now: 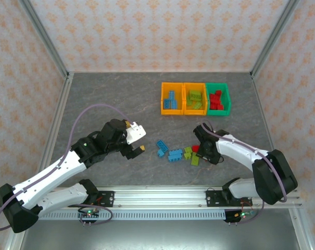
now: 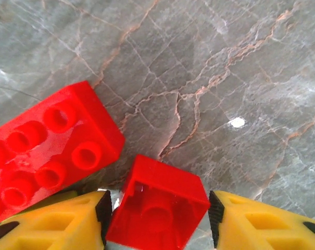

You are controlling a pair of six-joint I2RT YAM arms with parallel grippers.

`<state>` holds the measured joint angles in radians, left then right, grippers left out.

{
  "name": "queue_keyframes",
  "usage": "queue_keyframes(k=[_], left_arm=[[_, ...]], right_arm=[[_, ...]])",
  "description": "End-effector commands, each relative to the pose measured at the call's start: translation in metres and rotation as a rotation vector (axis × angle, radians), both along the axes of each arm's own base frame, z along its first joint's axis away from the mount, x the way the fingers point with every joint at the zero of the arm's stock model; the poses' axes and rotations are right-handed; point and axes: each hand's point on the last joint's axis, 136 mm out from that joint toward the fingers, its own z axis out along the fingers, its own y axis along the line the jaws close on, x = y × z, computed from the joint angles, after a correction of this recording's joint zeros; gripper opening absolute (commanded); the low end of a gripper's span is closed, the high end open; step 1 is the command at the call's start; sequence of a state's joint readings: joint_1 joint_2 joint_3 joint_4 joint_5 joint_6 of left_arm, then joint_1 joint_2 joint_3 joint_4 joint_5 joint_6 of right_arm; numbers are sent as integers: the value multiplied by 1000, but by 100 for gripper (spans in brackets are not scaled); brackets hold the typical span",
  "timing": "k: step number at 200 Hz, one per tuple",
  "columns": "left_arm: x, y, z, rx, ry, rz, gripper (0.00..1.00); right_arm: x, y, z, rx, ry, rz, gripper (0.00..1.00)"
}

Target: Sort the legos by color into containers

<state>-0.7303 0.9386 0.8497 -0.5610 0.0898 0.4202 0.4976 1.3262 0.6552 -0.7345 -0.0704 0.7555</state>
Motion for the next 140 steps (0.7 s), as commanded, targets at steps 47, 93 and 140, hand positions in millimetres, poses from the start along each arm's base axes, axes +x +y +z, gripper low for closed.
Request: queue_keyframes(k=[47,93,140], left_arm=[[1,4,0,7,5,11,100],[2,3,3,2,-1,7,100],[0,1,6,-10,7,-1,100]], right_arm=[[5,-12,10,-49,-63,-47,33],[64,-19,116,-21,-454,-46,30],[184,-46,163,-13,-536,-77,28]])
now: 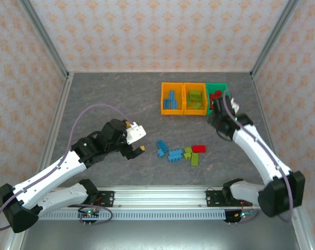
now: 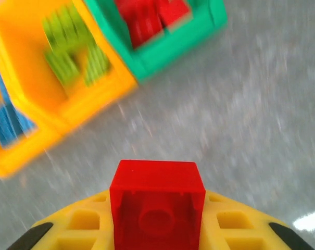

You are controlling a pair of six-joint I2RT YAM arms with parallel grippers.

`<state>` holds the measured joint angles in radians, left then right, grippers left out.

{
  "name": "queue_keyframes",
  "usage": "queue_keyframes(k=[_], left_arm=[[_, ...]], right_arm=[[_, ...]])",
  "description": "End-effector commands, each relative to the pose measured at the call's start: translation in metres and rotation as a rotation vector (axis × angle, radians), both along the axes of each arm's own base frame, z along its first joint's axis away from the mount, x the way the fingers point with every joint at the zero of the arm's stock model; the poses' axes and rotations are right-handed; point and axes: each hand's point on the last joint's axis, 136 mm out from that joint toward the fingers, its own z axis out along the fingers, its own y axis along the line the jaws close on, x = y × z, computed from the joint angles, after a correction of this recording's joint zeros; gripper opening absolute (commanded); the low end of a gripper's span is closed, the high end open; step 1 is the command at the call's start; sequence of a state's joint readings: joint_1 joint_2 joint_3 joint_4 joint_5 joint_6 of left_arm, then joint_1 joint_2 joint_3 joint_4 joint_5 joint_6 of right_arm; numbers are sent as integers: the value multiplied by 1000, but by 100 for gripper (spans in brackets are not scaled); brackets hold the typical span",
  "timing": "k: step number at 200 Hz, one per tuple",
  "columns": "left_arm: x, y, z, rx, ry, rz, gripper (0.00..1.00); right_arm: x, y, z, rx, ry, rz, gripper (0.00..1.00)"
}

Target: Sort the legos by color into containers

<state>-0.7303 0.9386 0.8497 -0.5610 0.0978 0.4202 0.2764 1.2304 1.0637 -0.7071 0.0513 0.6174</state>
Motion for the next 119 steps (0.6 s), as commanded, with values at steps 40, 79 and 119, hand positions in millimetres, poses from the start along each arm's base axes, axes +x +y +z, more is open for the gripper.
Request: queue_keyframes(k=[40,79,119], left_arm=[[3,11,4,32,-14,33,100],[2,12,6,24,-26,32,100],[2,8,4,21,-9,22,100]], right_arm=[[154,-41,-34,-1,83,-13,25],[198,-54,-52,-28,160,-20,46],[169,-54,-16,-8,114,-36,57]])
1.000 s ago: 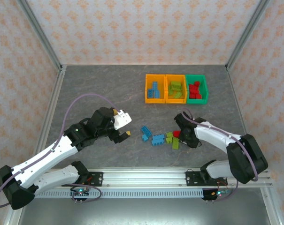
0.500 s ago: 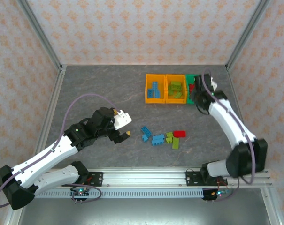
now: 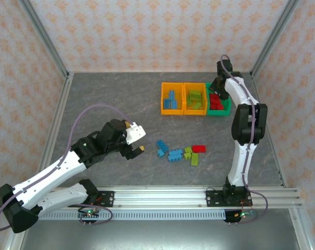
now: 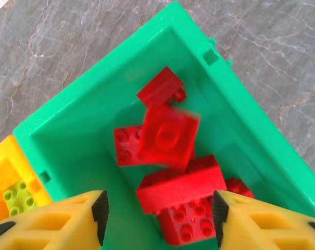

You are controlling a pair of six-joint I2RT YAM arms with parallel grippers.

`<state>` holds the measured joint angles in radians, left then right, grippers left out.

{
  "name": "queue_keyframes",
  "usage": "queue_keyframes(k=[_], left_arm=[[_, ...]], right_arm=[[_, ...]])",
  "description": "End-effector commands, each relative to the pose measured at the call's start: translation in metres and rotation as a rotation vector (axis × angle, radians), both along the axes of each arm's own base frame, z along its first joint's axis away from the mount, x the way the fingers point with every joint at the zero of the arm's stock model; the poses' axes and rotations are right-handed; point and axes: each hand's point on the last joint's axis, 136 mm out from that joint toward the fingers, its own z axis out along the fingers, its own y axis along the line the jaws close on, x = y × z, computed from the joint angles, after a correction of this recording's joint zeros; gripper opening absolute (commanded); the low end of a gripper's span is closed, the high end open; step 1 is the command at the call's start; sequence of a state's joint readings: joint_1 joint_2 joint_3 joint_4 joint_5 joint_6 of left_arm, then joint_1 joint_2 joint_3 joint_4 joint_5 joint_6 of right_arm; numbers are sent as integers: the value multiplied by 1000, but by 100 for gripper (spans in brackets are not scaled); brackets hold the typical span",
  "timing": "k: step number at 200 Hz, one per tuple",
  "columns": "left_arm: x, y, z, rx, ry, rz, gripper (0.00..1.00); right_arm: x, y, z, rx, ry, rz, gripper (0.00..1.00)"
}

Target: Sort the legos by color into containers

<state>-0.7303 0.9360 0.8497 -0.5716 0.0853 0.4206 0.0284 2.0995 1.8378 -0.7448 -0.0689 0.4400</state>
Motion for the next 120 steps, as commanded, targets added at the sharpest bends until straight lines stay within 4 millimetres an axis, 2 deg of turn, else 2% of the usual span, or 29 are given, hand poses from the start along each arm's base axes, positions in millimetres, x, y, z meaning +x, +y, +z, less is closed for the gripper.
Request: queue_keyframes(k=[1,27,52,71,86,93,101,120], left_arm=[[2,5,5,8,-8,13,100],[3,3,2,10,6,13,100],[6,0,7,-24,20,44,100],[12,-8,34,-199,86,178,100],[17,-20,47,-383,163,288,99],[21,-24,45,-465,218,361,98],[28,-25,39,-533,266,466,95],[43,-22,13,-624,391,752,86]], right_arm=[[-30,1,50,7,-53,-1,57],[-80,18,79,85,-134,36,57],[-141,64,93,168,-183,191,58],[-190,103,95,200,-173,358,60],[-227,121,93,201,-113,451,61],[-241,128,85,202,-61,485,62],[-258,133,89,209,-50,524,62],[-284,141,85,210,17,579,62]])
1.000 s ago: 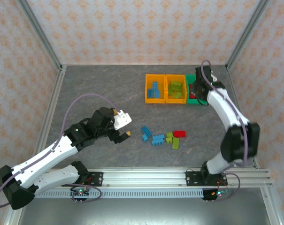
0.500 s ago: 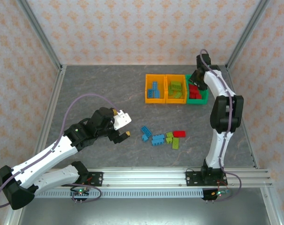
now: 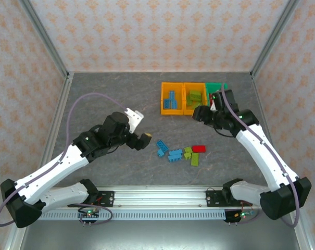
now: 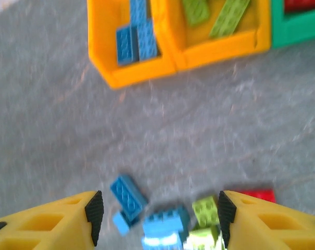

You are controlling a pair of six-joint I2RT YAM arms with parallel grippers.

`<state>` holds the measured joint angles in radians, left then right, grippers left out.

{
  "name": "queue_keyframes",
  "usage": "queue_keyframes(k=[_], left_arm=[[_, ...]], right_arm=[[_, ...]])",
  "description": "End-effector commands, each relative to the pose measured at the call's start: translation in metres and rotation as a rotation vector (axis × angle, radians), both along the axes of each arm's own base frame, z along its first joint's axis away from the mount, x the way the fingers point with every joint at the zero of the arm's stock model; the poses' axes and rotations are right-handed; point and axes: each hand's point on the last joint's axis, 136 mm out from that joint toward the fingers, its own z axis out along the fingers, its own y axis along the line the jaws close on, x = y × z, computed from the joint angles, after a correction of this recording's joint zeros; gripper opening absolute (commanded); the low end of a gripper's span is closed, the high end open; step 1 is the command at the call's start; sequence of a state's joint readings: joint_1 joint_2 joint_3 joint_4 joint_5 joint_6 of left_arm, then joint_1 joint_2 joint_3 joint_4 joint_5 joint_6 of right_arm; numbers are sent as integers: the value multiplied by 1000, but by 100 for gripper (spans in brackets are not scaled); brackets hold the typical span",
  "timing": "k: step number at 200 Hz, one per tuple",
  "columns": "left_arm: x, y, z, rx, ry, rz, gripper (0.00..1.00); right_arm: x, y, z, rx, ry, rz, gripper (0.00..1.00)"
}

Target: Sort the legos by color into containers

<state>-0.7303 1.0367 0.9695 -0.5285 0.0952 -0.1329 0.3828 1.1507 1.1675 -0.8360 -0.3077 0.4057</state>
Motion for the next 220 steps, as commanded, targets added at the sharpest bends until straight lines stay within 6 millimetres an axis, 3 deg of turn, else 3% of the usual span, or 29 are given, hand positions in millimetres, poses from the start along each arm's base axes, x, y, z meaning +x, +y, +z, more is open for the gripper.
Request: queue_keyframes(k=[1,10,33,49,76,123,129,137,165,185,206,209,220], left_arm=[[21,1,-20,-244,233,398,86],[25,-2,-34,-279,319,506,85],[25,-33,-73,-322,545,641,86],[22,-49,-102,-258,640,704,84],[24,-57,-146,-114,728,801,80],[30,-78,-188,-54,811,792,76],[30,-80,-187,-57,812,789,73],[29,-79,-201,-22,825,800,70],[25,-80,-211,-6,848,788,49],[28,-83,-204,-23,831,757,37],[43,-88,-183,-46,754,697,33],[47,-90,-169,-67,724,681,33],[61,-92,-145,-77,644,639,31]], right_arm=[[-43,1,-22,-54,145,83,62],[-48,0,-23,-64,151,89,63],[-46,-9,-27,-104,130,60,65],[-42,-8,-31,-104,124,56,66],[-40,-6,-37,-97,122,56,68],[-47,-18,-42,-139,111,37,70],[-48,-20,-41,-141,110,33,70],[-49,-21,-41,-141,107,27,70],[-52,-19,-41,-117,105,19,71],[-56,-6,-42,-52,122,70,71],[-59,14,-37,49,125,135,71],[-59,16,-37,59,123,138,71],[-58,20,-32,90,108,141,71]])
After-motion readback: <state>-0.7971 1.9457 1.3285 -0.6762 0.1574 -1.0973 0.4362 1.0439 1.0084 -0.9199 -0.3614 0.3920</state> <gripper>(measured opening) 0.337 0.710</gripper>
